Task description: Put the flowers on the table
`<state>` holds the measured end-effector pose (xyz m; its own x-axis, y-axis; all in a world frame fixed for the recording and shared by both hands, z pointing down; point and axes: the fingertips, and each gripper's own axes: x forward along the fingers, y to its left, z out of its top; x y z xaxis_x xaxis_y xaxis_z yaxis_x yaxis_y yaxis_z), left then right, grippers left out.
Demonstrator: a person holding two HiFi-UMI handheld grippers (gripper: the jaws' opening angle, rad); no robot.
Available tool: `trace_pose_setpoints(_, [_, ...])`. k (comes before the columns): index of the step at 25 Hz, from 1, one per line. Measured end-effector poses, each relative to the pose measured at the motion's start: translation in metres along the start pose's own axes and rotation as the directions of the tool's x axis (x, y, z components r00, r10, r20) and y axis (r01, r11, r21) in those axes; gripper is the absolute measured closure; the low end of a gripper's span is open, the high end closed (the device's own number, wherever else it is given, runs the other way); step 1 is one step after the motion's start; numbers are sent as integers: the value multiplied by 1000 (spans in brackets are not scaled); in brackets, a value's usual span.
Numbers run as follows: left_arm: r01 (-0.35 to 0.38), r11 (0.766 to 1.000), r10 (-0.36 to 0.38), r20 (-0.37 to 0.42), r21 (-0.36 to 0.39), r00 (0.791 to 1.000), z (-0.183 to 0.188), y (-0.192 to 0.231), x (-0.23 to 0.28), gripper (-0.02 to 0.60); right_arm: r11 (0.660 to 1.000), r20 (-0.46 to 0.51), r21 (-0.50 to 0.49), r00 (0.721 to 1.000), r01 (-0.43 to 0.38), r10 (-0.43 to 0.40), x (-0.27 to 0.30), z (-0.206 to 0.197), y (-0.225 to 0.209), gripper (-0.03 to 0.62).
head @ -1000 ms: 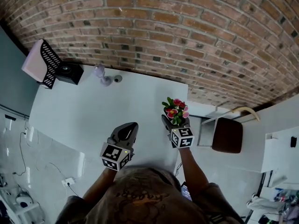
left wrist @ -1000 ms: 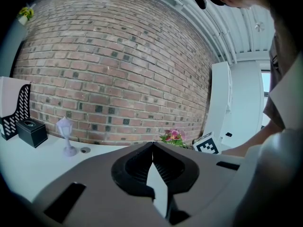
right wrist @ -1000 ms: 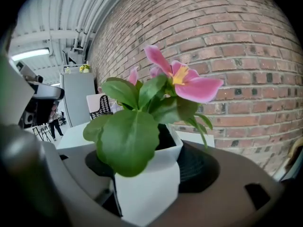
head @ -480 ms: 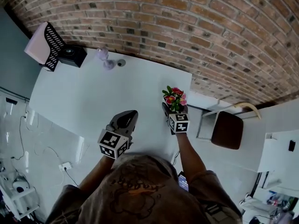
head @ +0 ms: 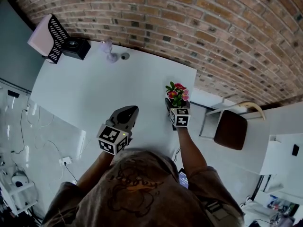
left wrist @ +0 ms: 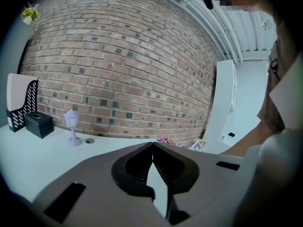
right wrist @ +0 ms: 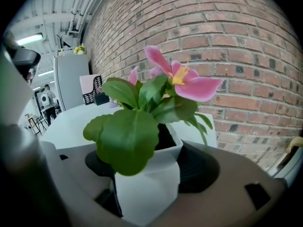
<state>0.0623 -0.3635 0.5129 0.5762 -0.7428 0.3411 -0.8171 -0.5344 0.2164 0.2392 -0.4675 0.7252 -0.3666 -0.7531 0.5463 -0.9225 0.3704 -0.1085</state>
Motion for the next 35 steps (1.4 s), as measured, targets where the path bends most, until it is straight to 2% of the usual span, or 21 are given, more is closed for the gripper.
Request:
trace_pose_setpoints(4, [-1,1000,1,-19,-4,1000,-3,-1,-3,560,1000,-5,-19,1000,3,-3,2,-2,1,241])
trace_pose_setpoints(13, [-13,1000,13,2,-16,1000,-3,-1,-7,560,1000,0,-23,1000,-5,5,1,-2,4,249])
trace_pose_setpoints(17, [-7,1000,7,3,-21,1000,-4,-3,-9,560,1000,6,-12,1000,-16,16,-1,-1,6,218])
trace_pose_setpoints(22, [25,999,-25,-25,-24,999,-9,-9,-12,560,1000,16,-2,1000,-10,10,-11,3,5,198])
trace_pose_setpoints(35, [109,994,-109,20,-16,994,-5,-18,-9,560,999,89,37,995,31,-35,-74,21,6,188])
